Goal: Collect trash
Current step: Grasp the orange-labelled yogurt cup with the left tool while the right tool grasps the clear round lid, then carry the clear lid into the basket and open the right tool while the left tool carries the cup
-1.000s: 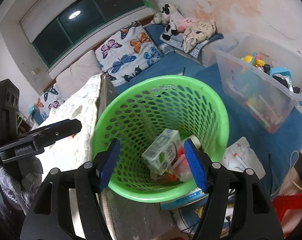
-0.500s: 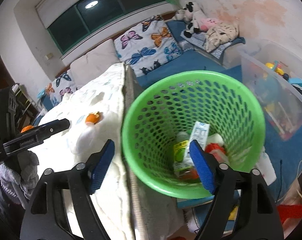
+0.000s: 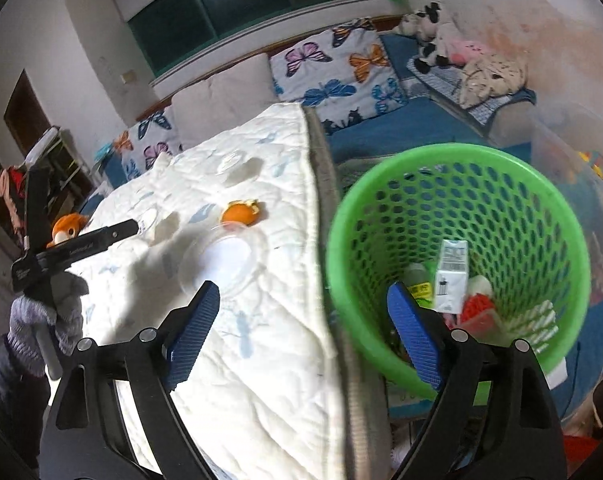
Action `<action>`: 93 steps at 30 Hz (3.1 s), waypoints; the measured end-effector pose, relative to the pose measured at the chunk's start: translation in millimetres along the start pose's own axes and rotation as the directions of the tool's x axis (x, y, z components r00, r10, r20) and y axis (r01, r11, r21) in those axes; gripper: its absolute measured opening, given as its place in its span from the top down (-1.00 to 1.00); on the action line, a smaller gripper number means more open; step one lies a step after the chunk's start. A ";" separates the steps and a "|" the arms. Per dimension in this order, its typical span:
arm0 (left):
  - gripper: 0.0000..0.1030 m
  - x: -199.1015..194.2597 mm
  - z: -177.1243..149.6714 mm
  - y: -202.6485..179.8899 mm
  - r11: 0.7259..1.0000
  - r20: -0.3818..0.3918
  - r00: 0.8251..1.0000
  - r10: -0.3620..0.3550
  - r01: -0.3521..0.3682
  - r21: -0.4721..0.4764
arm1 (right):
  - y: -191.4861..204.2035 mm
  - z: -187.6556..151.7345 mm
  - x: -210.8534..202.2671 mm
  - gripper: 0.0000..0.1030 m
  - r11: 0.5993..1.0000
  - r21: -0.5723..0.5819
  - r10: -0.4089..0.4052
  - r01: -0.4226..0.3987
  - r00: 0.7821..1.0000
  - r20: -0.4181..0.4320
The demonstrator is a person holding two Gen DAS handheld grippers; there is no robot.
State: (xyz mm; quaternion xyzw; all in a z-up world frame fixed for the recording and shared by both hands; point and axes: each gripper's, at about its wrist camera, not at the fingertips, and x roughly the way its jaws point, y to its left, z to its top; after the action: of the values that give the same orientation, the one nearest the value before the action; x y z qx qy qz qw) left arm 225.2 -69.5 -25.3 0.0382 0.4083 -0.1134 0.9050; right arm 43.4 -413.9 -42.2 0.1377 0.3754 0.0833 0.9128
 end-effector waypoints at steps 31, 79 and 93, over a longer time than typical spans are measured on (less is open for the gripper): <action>-0.24 67.5 12.3 19.6 0.997 -0.083 0.994 -0.070 0.073 0.030 | 79.5 7.3 107.3 -0.68 0.985 -0.165 0.028 -0.057 0.985 -0.171; -0.20 -6.1 4.4 -39.2 0.971 0.005 0.977 -0.213 0.211 0.111 | 48.8 11.6 49.5 -0.79 0.987 -0.154 -0.048 0.041 0.998 -0.045; -0.20 -15.4 12.9 -128.8 0.925 -0.014 0.945 -0.326 0.322 0.203 | -44.9 13.4 12.7 -0.80 0.978 -0.034 -0.208 0.207 0.978 -0.013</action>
State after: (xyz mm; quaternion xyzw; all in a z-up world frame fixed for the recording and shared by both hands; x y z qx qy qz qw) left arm 194.3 -194.0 -2.2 0.0609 0.3862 -0.3026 0.8692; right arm 64.0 -455.8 -55.6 0.0821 0.3940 -0.0052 0.9154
